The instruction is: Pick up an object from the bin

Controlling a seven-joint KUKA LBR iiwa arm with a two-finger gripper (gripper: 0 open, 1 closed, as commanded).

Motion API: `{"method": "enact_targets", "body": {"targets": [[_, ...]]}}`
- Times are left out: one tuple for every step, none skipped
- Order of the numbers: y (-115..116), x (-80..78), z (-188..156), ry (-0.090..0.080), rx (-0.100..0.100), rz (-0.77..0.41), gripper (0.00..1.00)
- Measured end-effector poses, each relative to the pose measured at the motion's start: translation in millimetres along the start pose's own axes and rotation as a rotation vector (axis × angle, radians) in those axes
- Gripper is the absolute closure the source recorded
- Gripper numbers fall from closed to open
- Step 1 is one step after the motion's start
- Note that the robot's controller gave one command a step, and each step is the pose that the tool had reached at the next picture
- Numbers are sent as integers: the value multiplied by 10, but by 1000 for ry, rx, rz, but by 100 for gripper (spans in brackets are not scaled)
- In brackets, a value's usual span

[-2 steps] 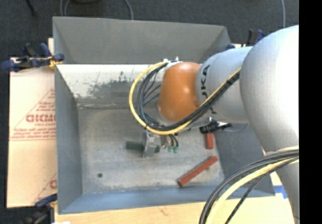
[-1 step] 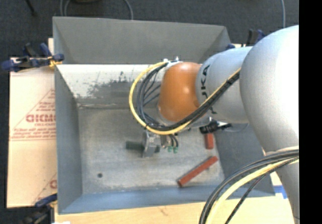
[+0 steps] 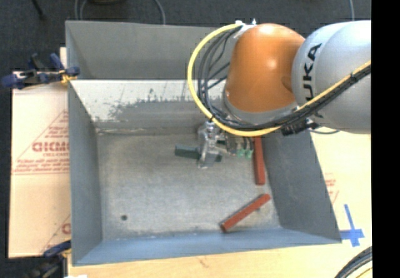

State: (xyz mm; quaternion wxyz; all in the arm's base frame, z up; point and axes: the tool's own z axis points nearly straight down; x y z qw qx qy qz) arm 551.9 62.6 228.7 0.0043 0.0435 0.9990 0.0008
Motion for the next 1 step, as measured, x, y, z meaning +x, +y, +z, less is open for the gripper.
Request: {"method": "enact_targets", "body": {"targets": [[-1, 6, 14, 3, 1, 0, 100]]}}
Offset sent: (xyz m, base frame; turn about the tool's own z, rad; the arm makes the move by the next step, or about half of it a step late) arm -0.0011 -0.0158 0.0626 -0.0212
